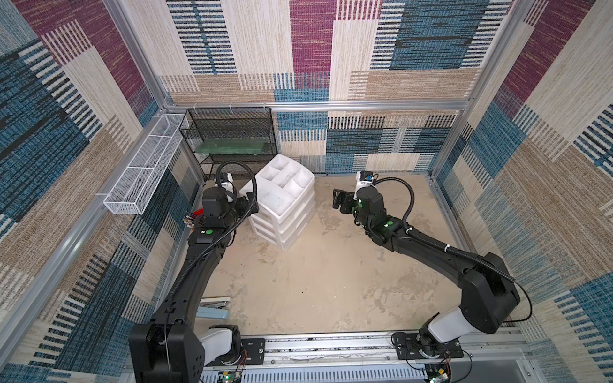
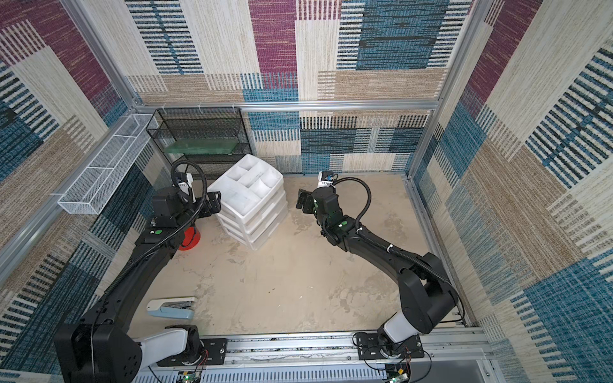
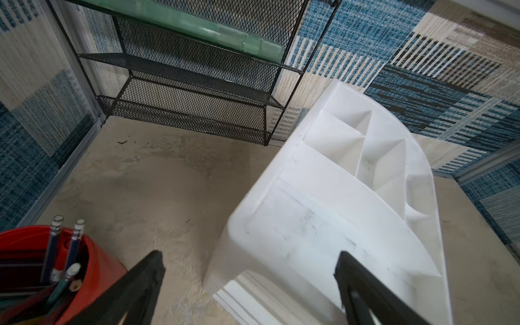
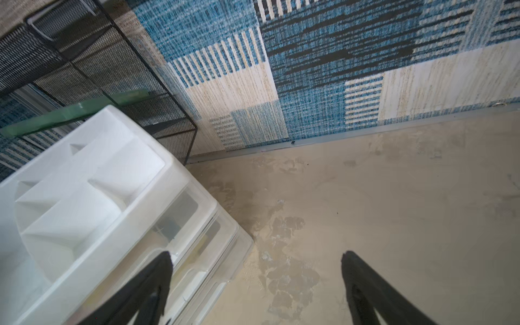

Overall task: Take the sponge out of the drawer
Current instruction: Adjust the storage box at the center of the board.

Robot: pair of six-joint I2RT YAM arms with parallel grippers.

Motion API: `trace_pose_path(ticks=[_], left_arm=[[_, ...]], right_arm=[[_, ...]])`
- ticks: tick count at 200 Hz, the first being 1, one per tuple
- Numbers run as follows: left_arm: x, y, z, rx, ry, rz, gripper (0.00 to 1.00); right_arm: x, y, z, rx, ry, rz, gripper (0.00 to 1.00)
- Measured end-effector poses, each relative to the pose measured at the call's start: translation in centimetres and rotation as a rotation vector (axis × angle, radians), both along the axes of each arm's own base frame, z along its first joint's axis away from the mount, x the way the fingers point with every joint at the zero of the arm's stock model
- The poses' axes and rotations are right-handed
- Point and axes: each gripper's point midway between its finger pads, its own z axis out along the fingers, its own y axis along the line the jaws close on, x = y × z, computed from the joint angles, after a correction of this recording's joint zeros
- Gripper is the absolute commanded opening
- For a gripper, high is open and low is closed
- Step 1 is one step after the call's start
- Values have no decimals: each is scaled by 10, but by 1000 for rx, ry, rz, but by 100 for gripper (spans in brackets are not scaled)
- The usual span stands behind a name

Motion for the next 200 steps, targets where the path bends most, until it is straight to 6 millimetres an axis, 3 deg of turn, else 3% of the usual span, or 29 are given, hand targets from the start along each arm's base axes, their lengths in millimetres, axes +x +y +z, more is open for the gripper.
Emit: trace_pose_path(ticks=[20,52,75,112,143,200], left_arm=[[3,-11,1,-54,-8,-52,93],[3,-23,12,-116,-16,-102,90],[5,-24,12,-163,-5,-94,87],[11,-36,13,-226,29,-105,84],[18,-56,27,-223,51,-146,81],[20,-84,-1,-163,200,-136,77]], right_arm=[[-4,2,-9,-20,33,19,95],[-3,-4,9,-26,-1,0,95],[-12,-8,4,-38,1,23,95],[-18,-35,15,-38,-22,-10,95],[-31,-47,-7,-16,4,-6,95],[-33,-48,-21,-2,14,-5,95]])
